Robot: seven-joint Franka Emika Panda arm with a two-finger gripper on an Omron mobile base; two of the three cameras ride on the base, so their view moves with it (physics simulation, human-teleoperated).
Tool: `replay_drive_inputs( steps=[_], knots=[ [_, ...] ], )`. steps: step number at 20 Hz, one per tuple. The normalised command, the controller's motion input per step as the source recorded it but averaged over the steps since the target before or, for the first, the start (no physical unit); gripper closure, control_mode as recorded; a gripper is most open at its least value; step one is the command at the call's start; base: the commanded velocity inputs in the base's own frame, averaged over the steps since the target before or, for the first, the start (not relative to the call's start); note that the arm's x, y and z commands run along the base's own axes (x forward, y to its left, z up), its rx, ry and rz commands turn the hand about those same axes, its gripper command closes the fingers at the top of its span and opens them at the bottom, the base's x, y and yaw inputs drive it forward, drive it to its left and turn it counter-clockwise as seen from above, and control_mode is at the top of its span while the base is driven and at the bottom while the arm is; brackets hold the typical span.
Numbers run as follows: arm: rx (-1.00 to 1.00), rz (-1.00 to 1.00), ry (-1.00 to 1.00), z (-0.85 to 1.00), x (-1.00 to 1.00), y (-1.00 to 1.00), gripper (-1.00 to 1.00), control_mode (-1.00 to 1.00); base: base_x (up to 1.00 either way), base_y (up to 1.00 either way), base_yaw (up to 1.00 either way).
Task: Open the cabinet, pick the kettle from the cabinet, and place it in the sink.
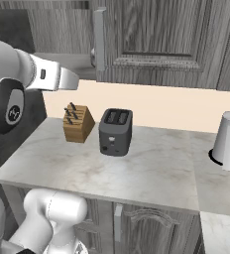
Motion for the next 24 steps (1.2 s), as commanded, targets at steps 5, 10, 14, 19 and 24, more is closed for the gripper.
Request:
replay_drive_inputs(
  steps=[5, 10, 14, 19, 24],
  knots=[
    [0.02, 0.03, 0.0, 0.17, 0.21, -0.32, -1.0, -1.0, 0.0, 0.0, 0.0],
    [0.01, 0.05, 0.05, 0.07, 0.42, -0.17, -1.0, -1.0, 0.0, 0.0, 0.0],
    [0.0, 0.04, 0.01, 0.05, 0.45, -0.1, -1.0, -1.0, 0.0, 0.0, 0.0],
    [0.0, 0.02, 0.0, 0.04, 0.5, -0.04, -1.0, -1.0, 0.0, 0.0, 0.0],
    [0.0, 0.01, 0.0, 0.01, 0.48, 0.0, -1.0, -1.0, 0.0, 0.0, 0.0]
  ],
)
